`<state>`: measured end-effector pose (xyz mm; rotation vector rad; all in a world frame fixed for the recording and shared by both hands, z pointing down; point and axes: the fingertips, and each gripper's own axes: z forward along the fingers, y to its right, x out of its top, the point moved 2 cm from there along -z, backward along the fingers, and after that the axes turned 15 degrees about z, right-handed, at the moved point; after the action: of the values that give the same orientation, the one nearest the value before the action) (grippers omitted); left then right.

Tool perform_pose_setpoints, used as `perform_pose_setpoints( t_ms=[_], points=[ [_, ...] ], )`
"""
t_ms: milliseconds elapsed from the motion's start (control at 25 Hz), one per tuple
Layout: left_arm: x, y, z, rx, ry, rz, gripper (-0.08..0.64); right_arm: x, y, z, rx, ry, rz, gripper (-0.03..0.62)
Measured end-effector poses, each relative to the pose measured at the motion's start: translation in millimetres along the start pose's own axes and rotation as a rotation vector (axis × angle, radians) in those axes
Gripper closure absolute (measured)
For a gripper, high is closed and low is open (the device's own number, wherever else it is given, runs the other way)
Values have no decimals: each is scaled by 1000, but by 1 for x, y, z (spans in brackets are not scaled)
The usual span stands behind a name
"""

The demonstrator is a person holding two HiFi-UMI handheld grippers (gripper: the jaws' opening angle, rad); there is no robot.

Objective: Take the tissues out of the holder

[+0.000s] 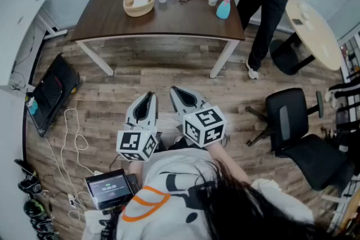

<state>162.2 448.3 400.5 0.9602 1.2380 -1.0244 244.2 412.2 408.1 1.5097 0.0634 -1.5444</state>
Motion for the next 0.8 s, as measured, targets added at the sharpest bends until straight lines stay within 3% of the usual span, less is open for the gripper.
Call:
perform_pose_setpoints(
  t_ms=[440,800],
  points=[
    [0,-2,2,13,-4,2,523,0,-4,3,14,2,-64,581],
    [-2,0,1,11,-14,7,523,-3,-1,4,19,-1,-40,581]
  ],
)
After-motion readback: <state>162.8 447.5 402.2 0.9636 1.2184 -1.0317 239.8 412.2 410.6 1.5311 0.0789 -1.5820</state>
